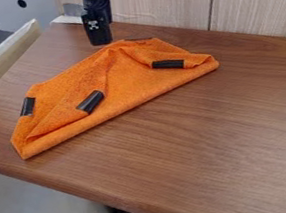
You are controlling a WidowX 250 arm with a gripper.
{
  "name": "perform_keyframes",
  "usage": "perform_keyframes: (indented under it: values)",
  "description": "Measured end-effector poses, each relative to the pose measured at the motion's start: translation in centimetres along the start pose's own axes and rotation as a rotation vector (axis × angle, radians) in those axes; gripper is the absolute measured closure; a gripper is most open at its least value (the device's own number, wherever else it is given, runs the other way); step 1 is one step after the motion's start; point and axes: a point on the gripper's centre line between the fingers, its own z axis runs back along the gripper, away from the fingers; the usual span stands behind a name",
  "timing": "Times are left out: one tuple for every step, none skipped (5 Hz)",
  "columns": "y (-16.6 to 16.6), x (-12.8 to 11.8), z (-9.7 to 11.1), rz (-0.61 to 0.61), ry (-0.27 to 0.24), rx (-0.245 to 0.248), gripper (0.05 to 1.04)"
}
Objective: Fold the cloth from the bottom to the top
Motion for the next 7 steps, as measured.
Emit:
perform_keyframes:
  values:
    - [-0.3, -0.1, -1.4, 0.003, 0.002, -0.038, 0.082]
    - [-1.5, -3.0, -2.5, 0.1, -0.028, -0.092, 0.082]
    - [-2.6, -5.4, -1.5, 0.162, -0.022, -0.06, 0.082]
    - [-4.1, -7.5, -1.8, 0.205, -0.022, -0.047, 0.082]
    - [-5.8, -9.4, -2.0, 0.251, -0.05, -0.016, 0.082]
    - [-7.8, -10.2, -4.1, 0.313, -0.04, -0.02, 0.082]
    - [-9.1, -11.4, -5.2, 0.357, -0.022, -0.031, 0.082]
